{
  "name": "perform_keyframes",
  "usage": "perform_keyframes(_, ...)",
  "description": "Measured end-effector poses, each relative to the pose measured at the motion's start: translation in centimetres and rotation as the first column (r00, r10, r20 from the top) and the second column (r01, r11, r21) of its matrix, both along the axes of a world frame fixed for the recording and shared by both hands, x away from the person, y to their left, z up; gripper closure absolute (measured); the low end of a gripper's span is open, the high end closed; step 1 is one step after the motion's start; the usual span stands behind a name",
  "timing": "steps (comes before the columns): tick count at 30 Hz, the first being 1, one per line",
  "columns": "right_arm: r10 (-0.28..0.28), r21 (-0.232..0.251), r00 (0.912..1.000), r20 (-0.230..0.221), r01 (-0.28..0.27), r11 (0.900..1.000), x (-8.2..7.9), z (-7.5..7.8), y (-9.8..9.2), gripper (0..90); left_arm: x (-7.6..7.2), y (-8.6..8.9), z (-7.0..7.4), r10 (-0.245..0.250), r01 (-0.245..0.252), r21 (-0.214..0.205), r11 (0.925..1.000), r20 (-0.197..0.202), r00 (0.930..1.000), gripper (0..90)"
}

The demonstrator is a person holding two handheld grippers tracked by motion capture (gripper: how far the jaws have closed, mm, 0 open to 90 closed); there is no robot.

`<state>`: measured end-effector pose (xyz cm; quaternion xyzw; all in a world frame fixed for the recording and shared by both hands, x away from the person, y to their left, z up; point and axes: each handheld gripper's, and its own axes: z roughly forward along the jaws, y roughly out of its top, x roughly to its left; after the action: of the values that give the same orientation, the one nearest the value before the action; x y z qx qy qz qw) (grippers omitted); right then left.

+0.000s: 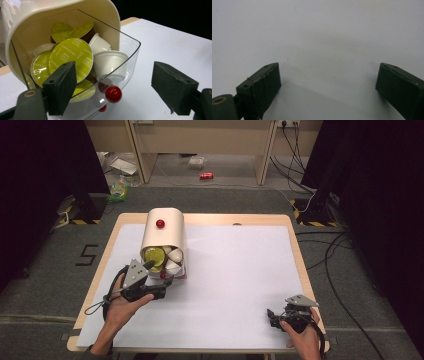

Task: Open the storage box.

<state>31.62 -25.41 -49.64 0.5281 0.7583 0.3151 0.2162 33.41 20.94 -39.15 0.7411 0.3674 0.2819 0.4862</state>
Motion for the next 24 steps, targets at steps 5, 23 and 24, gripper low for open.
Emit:
perform_keyframes(5,0.000,0.000,1.0000,0.000,0.000,1.0000,0.0,0.0,0.0,6.3,-0.4,0.0,-0.1,-0.002,0.002,-0.004,1.0000,0.000,1.0000,20.4)
perform_keyframes(23,0.000,0.000,1.0000,-0.001,0.000,1.0000,0.0,0.0,0.0,6.2,-1.9,0.0,-0.3,-0.021,0.021,-0.004,0.9998,-0.016,0.9997,20.3)
perform_keyframes(24,0.000,0.000,1.0000,0.000,0.000,1.0000,0.0,0.0,0.0,6.2,-1.9,0.0,-0.3,-0.021,0.021,-0.004,0.9998,-0.015,0.9997,20.3)
